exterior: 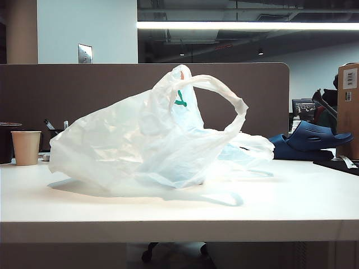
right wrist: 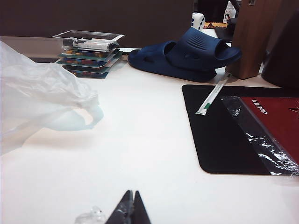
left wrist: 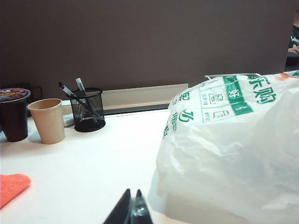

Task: Put the power bank into the bag.

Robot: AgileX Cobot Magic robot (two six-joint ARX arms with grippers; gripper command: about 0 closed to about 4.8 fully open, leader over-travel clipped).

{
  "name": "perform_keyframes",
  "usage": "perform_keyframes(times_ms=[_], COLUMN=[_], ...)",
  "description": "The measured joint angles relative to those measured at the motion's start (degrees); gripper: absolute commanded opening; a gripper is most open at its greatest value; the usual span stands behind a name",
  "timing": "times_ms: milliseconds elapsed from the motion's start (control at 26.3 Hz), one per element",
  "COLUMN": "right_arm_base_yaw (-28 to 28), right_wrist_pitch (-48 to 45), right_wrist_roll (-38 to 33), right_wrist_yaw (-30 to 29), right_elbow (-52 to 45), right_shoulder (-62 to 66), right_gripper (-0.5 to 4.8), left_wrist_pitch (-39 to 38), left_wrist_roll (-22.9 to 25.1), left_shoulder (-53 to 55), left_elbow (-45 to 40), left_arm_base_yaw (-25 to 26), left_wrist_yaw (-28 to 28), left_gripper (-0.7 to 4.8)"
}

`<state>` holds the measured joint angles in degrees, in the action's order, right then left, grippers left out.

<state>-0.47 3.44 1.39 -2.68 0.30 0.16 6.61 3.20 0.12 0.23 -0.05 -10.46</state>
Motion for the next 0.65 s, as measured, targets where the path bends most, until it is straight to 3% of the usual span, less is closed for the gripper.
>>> perform_keyframes(times_ms=[647], right_arm_base_yaw=[0.0], right_wrist_pitch=[1.6], right_wrist_roll=[0.0], right_wrist_yaw=[0.0], right_elbow=[0.0], right_shoulder=[0.0], right_gripper=[-0.08], left_wrist_pitch=[0.0], left_wrist_roll=[-0.3], left_shoulder=[0.0], left_elbow=[0.0], left_arm_base_yaw=[0.0], left_wrist_yaw=[0.0], left_gripper=[-0.06])
